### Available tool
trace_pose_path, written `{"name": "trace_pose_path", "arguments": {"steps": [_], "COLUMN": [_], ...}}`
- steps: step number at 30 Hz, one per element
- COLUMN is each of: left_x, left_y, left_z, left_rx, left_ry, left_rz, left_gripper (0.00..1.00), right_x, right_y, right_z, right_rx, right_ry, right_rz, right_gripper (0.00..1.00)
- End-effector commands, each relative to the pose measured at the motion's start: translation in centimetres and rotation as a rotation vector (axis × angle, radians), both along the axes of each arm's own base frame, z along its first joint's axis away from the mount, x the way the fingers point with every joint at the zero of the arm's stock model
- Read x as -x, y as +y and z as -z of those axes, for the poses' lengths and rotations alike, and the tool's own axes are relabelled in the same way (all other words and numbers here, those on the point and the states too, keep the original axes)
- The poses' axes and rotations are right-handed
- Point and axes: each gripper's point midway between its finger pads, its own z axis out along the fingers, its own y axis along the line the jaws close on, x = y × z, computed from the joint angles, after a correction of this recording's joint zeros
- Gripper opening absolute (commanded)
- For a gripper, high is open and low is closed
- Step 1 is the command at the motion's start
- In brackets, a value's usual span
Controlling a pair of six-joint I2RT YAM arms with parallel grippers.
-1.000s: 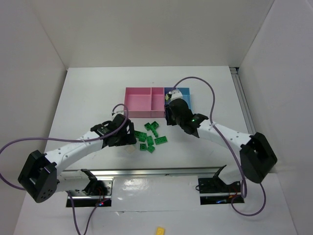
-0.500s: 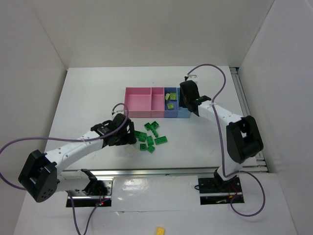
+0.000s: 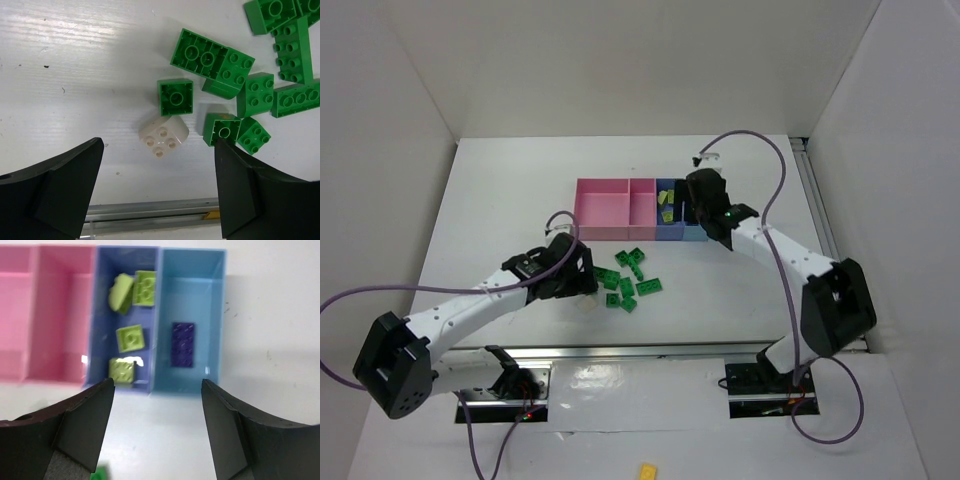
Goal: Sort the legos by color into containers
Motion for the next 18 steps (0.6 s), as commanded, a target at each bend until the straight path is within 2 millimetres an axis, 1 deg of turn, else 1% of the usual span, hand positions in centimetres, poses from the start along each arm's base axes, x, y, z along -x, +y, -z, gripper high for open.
{"name": "trace_pose_path", "arguments": {"steps": [1,2,3,4,5,6,7,8,9,10,11,12,13,18], "left_x": [1.1,1.4,1.8,2.1,2.3,2.6,2.8,3.0,2.7,2.7,2.6,2.2,2.1,0.6], "left_y": [1.0,1.0,0.6,0.8,0.3,-0.2,-0.4,-0.6,-0.6,-0.4,-0.5,-0.3,-0.1,-1.3], "left_z": [0.9,1.5,1.9,2.4,2.8,3.0,3.3,3.5,3.2,3.5,3.7,3.6,3.8,3.8], "left_rx": [-0.024,-0.025,-0.023,-0.017,0.001,0.017,0.022,0.012,0.01,-0.012,-0.032,-0.049,-0.069,-0.063], "left_ry": [0.037,0.06,0.083,0.099,0.108,0.113,0.116,0.117,0.103,0.102,0.107,0.097,0.094,0.039], "left_rz": [-0.052,-0.058,-0.054,-0.084,-0.08,-0.075,-0.078,-0.077,-0.082,-0.081,-0.058,-0.056,-0.053,0.033], "left_gripper": [0.94,0.94,0.94,0.93,0.93,0.92,0.9,0.89,0.89,0.89,0.89,0.89,0.91,0.92], "right_x": [3.2,4.1,5.3,5.8,6.2,7.1,7.4,7.8,8.1,8.5,8.6,8.8,9.0,9.8], "right_y": [2.0,2.0,2.2,2.3,2.1,2.1,2.6,2.3,2.5,2.6,2.5,2.2,2.5,1.7], "right_z": [-2.5,-3.1,-1.9,-1.8,-1.7,-1.4,-1.8,-1.1,-1.4,-1.7,-1.5,-1.7,-2.2,-2.6], "right_rx": [-0.065,-0.081,-0.088,-0.097,-0.108,-0.112,-0.129,-0.114,-0.119,-0.121,-0.115,-0.11,-0.129,-0.136], "right_ry": [-0.066,-0.083,-0.06,-0.059,-0.058,-0.05,-0.056,-0.034,-0.04,-0.043,-0.034,-0.038,-0.047,-0.055], "right_rz": [-0.047,-0.047,-0.045,-0.048,-0.041,-0.049,-0.056,-0.055,-0.054,-0.053,-0.052,-0.045,-0.048,-0.034], "right_gripper": [0.78,0.78,0.78,0.78,0.78,0.78,0.78,0.78,0.78,0.79,0.79,0.79,0.79,0.8]}}
